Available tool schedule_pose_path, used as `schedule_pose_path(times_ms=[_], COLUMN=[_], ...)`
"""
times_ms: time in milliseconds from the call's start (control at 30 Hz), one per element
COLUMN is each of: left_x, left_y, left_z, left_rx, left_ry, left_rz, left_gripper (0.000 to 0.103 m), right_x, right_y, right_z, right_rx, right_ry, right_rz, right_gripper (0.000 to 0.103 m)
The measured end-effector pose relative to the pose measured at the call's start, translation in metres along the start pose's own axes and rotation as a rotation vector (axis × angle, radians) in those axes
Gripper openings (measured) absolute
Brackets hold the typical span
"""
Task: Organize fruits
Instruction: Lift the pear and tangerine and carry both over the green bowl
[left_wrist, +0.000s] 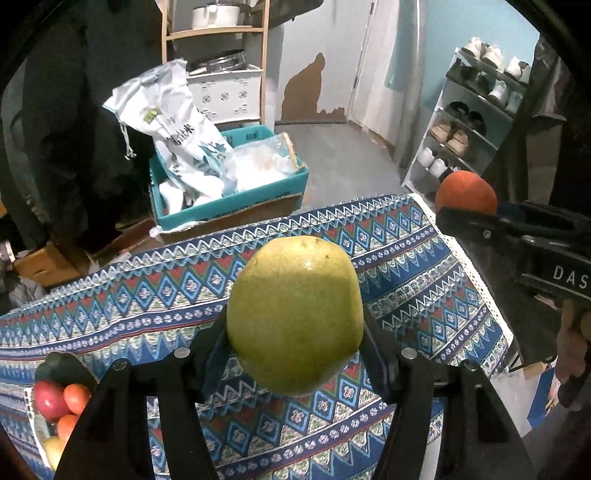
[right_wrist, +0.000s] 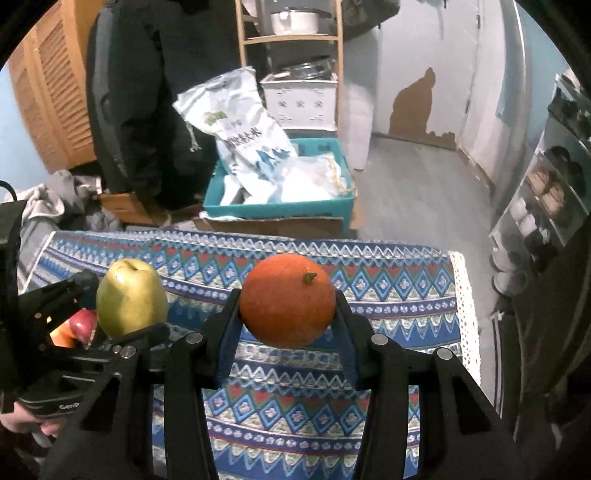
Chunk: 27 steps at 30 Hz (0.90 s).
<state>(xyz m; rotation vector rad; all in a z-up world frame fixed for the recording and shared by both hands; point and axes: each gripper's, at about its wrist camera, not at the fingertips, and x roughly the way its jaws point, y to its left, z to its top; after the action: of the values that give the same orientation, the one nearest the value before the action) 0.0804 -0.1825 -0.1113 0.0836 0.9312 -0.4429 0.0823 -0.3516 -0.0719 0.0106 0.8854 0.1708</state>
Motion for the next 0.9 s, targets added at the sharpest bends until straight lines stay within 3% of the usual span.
schedule_pose_path(times_ms=[367,900], left_x=[-0.053,-0.114], left_y=[0.042,0.133], left_z=[-0.020,-0.057], left_rx=[-0.031,-0.129], left_ry=[-0.008,-0.025], left_rz=[0.030,0.137], left_gripper=[0.065,0.065], right_x=[-0.018,-0.026], right_y=[0.041,0.137], right_z=[0.013,0.036], right_rx=[-0.037,-0.158], right_ry=[-0.034,-0.054], right_rz=[0.068,0.182], right_gripper=[0.046,0.046])
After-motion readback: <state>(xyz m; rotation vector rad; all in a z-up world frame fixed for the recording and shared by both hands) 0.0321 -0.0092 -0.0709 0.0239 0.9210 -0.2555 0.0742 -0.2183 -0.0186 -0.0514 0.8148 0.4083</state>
